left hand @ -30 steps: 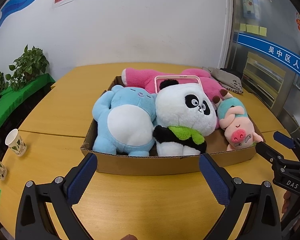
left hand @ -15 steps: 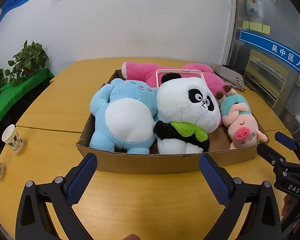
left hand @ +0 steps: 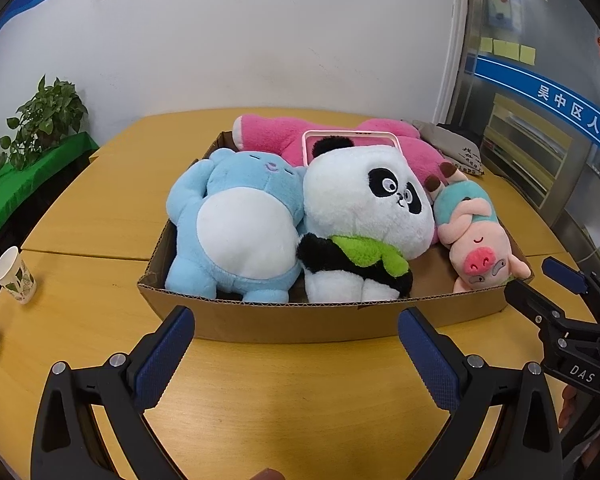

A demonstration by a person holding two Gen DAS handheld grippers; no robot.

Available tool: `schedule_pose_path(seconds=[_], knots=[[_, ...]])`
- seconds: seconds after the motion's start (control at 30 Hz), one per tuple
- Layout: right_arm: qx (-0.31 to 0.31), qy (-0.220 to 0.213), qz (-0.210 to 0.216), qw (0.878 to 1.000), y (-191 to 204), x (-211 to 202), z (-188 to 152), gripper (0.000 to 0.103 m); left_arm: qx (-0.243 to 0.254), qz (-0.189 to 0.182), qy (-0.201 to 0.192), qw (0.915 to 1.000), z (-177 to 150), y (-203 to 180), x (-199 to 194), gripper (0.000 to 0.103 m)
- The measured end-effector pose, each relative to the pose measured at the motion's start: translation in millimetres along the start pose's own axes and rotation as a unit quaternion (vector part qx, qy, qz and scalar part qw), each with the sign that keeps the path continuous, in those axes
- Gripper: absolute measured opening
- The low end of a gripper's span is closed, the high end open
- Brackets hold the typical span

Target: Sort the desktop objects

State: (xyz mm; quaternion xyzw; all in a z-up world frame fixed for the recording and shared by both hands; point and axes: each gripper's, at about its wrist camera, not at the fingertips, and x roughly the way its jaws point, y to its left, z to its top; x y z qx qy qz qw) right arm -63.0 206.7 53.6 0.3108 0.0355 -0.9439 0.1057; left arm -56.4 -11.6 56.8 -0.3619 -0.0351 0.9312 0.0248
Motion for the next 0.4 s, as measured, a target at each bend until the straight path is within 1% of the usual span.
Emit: schedule_pose_path(seconds=[0.1, 0.17, 0.2, 0.23, 0.3, 0.4], knots=[[0.000, 0.000, 0.001, 1.000, -0.6, 0.3, -0.1, 0.089, -0.005, -0.013, 0.003, 0.9999, 0.9, -1.5, -0.1, 0.103], [0.000, 0.001, 0.001, 1.000, -1.1, 0.5, 0.0, 0.089, -0.008, -0.033, 0.006, 0.9994, 1.8, -1.8, -0.8, 0.103], [0.000, 0.000, 0.001, 1.000, -1.5, 0.0, 0.3, 0.089, -0.009, -0.037, 0.003, 0.9993, 2.2, -2.0, -2.4, 0.103], [0.000, -0.001, 0.000, 1.000, -1.9, -0.6, 0.5, 0.089, -0.009, -0.033, 0.001, 0.9994, 2.8, -2.9, -3.9, 0.103], [0.000, -0.002, -0.001, 1.000, -2.7, -1.2, 0.8, 0.089, -0.006, -0.011, 0.000, 0.9999, 3.2, -4.9, -4.8, 0.103], [0.002, -0.002, -0.002, 1.000, -4.6, -1.0, 1.4, 0.089, 0.001, -0.002, -0.003, 1.0000, 2.9, -6.1, -4.4, 0.103]])
